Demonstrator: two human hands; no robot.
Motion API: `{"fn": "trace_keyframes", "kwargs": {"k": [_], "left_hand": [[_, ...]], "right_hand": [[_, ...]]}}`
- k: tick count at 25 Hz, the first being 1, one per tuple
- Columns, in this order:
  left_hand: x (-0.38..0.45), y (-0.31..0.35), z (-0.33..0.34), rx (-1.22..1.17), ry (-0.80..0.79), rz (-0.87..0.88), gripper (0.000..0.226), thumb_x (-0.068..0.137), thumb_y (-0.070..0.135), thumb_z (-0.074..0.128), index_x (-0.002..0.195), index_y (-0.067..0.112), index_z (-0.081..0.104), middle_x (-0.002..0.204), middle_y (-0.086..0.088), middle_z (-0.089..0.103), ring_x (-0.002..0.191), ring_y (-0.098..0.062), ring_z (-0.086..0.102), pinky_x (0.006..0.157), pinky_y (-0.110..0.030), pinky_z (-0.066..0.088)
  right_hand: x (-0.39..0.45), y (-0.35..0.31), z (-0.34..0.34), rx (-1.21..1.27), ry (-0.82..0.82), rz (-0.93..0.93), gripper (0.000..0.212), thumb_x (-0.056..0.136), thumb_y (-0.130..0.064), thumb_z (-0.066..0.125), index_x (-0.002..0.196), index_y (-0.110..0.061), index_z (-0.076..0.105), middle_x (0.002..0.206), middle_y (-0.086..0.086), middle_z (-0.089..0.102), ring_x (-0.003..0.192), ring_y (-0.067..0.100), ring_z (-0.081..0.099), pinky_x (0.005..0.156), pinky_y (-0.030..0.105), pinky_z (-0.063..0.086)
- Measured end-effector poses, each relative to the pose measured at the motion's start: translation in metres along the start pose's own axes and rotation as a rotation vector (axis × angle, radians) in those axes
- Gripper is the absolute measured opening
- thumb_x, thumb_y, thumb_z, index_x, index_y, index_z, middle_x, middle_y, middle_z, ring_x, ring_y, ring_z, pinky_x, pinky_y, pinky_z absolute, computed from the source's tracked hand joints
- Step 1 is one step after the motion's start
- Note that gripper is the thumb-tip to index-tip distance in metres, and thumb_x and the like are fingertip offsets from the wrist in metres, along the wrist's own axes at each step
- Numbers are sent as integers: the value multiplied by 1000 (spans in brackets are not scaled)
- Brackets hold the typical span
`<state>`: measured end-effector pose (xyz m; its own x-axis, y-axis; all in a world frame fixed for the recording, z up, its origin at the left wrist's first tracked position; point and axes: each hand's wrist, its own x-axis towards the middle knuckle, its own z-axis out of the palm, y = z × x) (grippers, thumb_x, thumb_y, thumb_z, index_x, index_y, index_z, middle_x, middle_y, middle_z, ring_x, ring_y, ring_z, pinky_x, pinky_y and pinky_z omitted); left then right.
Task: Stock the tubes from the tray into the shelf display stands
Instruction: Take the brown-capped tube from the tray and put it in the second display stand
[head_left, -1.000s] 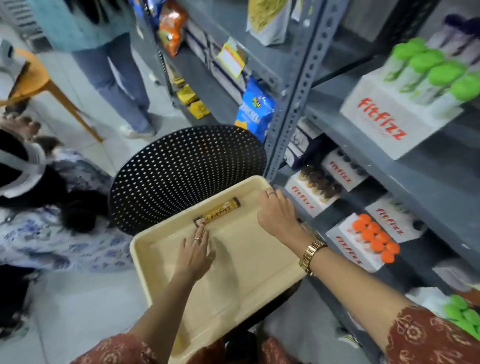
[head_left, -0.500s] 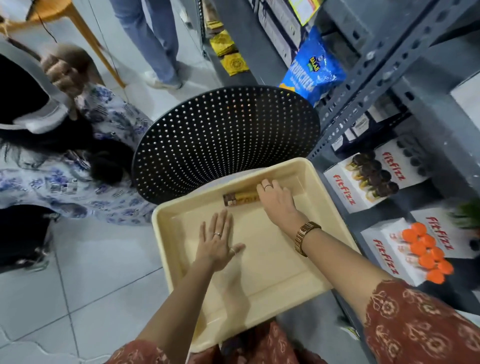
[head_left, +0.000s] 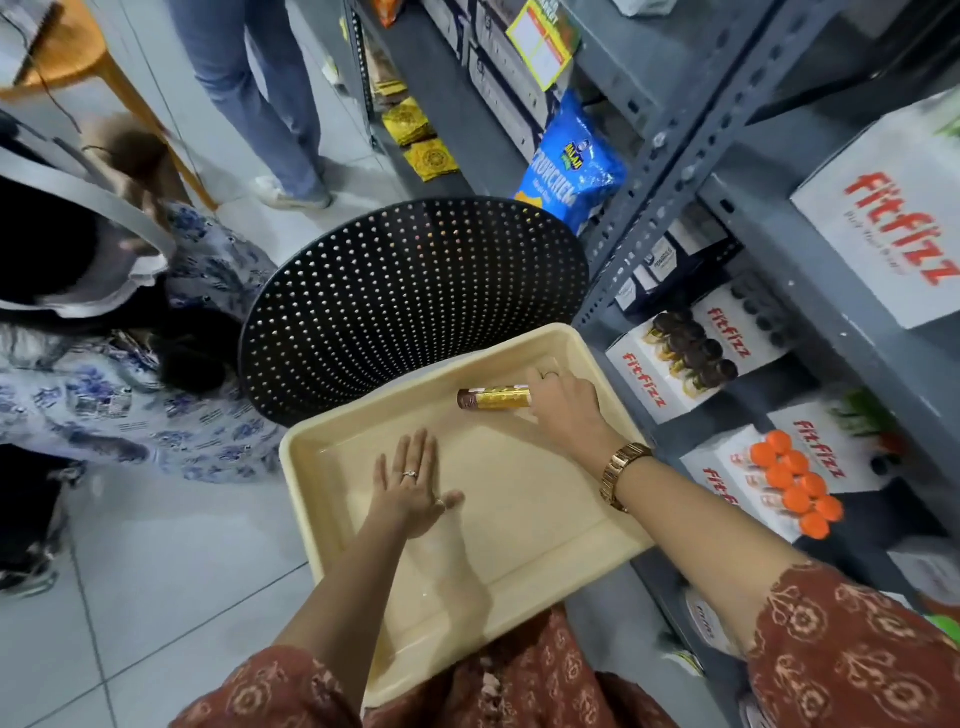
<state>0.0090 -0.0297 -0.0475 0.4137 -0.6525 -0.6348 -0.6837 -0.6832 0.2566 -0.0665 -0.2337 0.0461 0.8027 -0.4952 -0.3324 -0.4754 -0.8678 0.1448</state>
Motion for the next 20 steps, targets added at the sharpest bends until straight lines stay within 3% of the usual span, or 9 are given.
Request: {"fn": "trace_keyframes", "kwargs": {"k": [6, 9, 12, 15, 18, 20], "left_hand": [[-12, 39, -31, 119, 160, 11, 76, 94, 50, 30, 144, 8, -9, 157, -6, -10, 143, -18, -10, 114, -49, -4], [-9, 86, -63, 197, 267, 160, 66, 97, 37, 31, 145, 6, -3, 157, -9, -5, 144, -21, -4, 115, -46, 1], [-4, 147, -94, 264, 449, 320, 63, 95, 23, 36, 145, 5, 2, 157, -11, 0, 144, -23, 1, 116, -43, 5], [-7, 207, -115, 290, 582, 477, 66, 87, 15, 49, 143, 0, 15, 154, -16, 15, 141, -29, 16, 113, -47, 17], [-16, 263, -124, 331, 705, 679, 59, 70, 15, 54, 126, -4, 49, 132, -19, 54, 120, -33, 53, 96, -52, 43], [-32, 303, -127, 359, 711, 775, 58, 69, 18, 56, 123, -4, 53, 128, -18, 58, 116, -31, 56, 98, -46, 42]], "right_hand": [[-40, 53, -45, -89, 164, 44, 29, 86, -17, 66, 113, -13, 55, 102, 5, 68, 97, 24, 62, 74, 33, 46], [-75, 87, -77, -129, 268, 39, 37, 41, -19, 91, 69, -17, 67, 55, 1, 66, 54, 18, 64, 46, 22, 45], [-114, 124, -103, -143, 313, 68, 38, 23, -16, 88, 49, -20, 61, 43, -1, 59, 42, 16, 60, 41, 17, 42], [-159, 162, -124, -224, 347, 105, 40, 23, -14, 89, 50, -19, 61, 45, -2, 60, 43, 17, 61, 43, 16, 44], [-209, 200, -145, -260, 407, 190, 37, 27, -11, 90, 52, -18, 62, 48, -1, 62, 45, 18, 63, 41, 19, 45], [-252, 221, -158, -242, 389, 275, 31, 51, -15, 88, 75, -12, 68, 72, 4, 70, 69, 23, 69, 55, 27, 51]]}}
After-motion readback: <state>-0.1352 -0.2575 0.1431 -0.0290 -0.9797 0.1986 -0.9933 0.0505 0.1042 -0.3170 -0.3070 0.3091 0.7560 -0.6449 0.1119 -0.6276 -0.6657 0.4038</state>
